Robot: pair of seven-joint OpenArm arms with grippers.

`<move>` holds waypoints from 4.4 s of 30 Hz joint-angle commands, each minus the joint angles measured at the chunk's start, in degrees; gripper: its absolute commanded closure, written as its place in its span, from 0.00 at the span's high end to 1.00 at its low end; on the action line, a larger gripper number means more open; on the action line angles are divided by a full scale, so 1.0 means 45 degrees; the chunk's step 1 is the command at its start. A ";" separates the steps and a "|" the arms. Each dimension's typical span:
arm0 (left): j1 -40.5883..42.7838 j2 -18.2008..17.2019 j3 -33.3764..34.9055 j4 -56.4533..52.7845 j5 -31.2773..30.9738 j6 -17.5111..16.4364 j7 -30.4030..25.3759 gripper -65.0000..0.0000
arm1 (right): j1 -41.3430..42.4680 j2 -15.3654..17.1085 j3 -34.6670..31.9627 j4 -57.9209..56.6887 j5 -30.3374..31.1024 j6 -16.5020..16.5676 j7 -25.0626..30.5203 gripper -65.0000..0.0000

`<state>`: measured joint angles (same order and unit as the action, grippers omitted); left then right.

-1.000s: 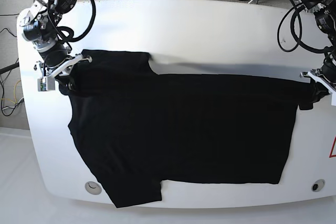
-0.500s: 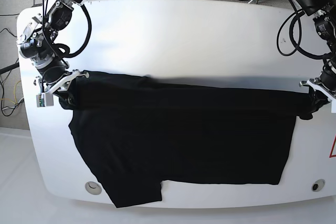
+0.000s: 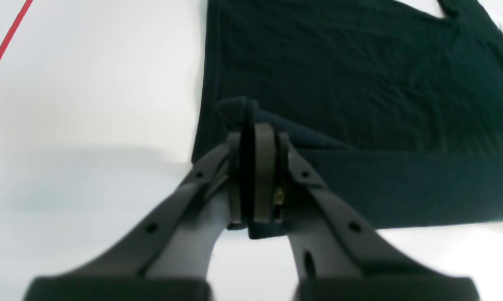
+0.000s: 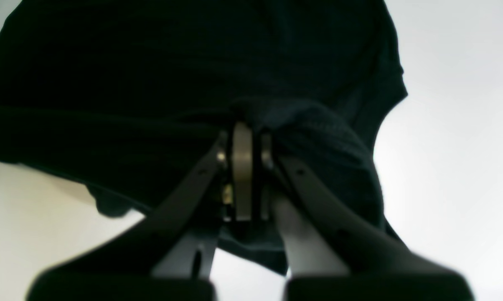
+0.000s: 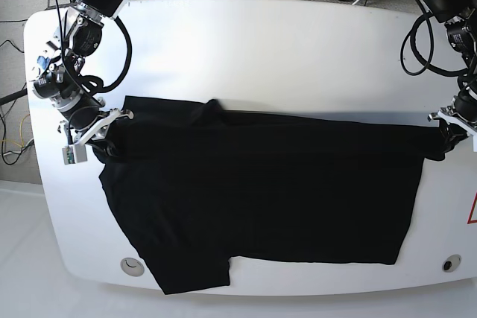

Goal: Fold the T-shirt properly
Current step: 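Pull the gripped shirt edge with both grippers toward the robot, then open both grippers and reposition them along the shirt edge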

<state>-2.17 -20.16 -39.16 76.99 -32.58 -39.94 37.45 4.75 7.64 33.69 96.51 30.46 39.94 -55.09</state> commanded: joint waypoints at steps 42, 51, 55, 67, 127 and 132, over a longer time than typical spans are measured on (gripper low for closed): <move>-0.2047 -0.0042 -0.0041 -0.3541 0.3029 -0.0013 -0.4288 0.01 | 0.1063 -0.0281 -0.0484 -0.1725 -0.4414 0.0013 0.2777 0.03; -0.2203 -0.0022 -0.0041 -0.4479 0.3049 -0.0013 -0.5695 0.01 | 0.1122 -0.0281 -0.0484 -0.2370 -0.4414 0.0013 0.3519 0.04; -0.2203 -0.0042 -0.0021 -0.4733 0.3049 -0.0013 -0.5929 0.03 | 0.1141 -0.0262 -0.0484 -0.2526 -0.4414 0.0013 0.3519 0.21; -0.2203 -0.0061 -0.0080 -0.4850 0.3029 -0.0013 -0.6008 0.80 | 0.1141 -0.0457 -0.0444 -0.2467 -0.5723 0.0013 0.3539 0.99; -0.2769 -0.0433 0.0369 -0.7273 0.5335 -0.0013 -0.8332 0.95 | -0.1516 -0.0516 -0.0366 0.0131 -0.5919 0.0013 0.3539 0.90; -0.3063 -0.0433 0.0389 -0.7585 0.5335 -0.0013 -0.8352 0.95 | -0.1516 -0.0516 -0.0366 0.0131 -0.5899 0.0013 0.3539 0.90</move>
<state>-13.91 -20.84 -37.34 42.59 -7.49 -39.66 1.63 -2.79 4.62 31.88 95.98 2.96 40.07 -40.69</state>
